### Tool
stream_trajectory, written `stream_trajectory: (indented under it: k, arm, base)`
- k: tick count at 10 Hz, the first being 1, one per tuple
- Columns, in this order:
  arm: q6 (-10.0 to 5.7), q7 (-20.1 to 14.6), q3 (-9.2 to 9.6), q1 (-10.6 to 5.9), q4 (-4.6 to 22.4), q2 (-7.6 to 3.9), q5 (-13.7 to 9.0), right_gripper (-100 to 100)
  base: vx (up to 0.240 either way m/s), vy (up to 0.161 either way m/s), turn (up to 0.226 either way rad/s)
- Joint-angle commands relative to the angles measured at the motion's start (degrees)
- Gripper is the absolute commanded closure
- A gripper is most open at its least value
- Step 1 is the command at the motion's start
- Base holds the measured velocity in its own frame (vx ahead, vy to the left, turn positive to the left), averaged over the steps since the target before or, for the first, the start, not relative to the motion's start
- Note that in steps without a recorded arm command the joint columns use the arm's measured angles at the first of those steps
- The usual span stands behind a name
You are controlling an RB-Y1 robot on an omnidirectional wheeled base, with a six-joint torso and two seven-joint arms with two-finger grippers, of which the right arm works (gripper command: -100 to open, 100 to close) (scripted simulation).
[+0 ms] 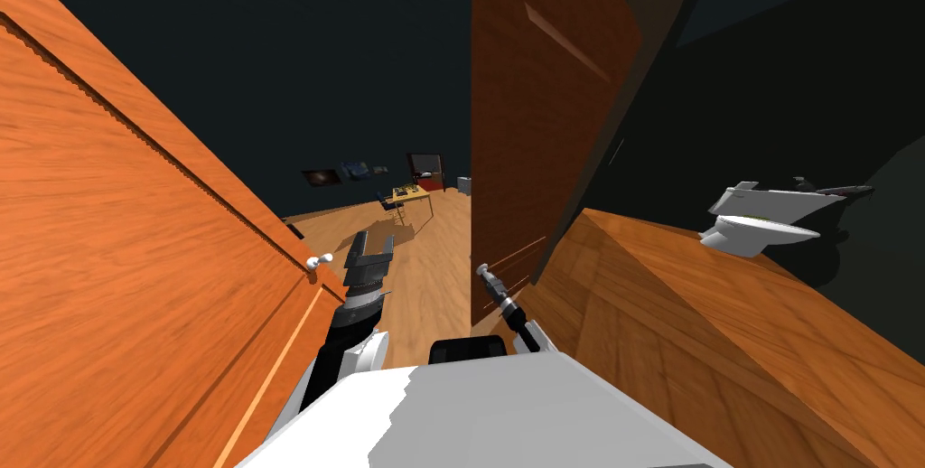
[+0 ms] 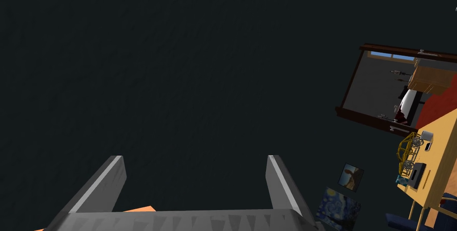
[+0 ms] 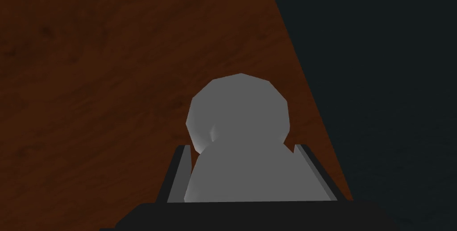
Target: Push the door open
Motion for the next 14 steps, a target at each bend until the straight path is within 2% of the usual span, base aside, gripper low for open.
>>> stream_trajectory:
  k: [1, 2, 3, 4, 5, 7, 8, 10, 13, 14]
  arm:
    - [0.13, -1.9, -0.45, -0.59, -0.17, -0.64, -0.73, 100]
    - [0.2, -4.04, -0.11, -0.8, 0.08, -0.87, -1.49, 100]
    - [0.2, -4.23, -0.11, -0.8, 0.08, -0.87, -1.49, 100]
    - [0.28, -6.53, 0.24, -1.01, 0.35, -1.1, -2.26, 100]
    - [0.28, -6.57, 0.24, -1.01, 0.35, -1.1, -2.26, 100]
    - [0.46, -10.24, 1.03, -1.5, 0.94, -1.52, -4.01, 100]
    - [0.46, -11.32, 1.03, -1.5, 0.94, -1.52, -4.01, 100]
    - [0.64, -15.01, 1.83, -1.99, 1.53, -1.94, -5.76, 100]
    - [0.73, -18.45, 2.26, -2.26, 1.85, -2.12, -6.71, 100]
    - [0.83, -20.57, 2.7, -2.53, 2.18, -2.28, -7.68, 100]
  base:
    - [0.03, 0.019, -0.024]
    - [0.034, 0.026, -0.03]
    - [0.029, 0.022, -0.018]
    - [0.033, 0.015, -0.028]
    - [0.026, 0.015, -0.015]
    - [0.049, 0.029, -0.048]
    - [0.037, 0.023, -0.02]
    - [0.049, 0.025, -0.057]
    - [0.048, 0.027, -0.025]
    - [0.038, 0.028, -0.048]
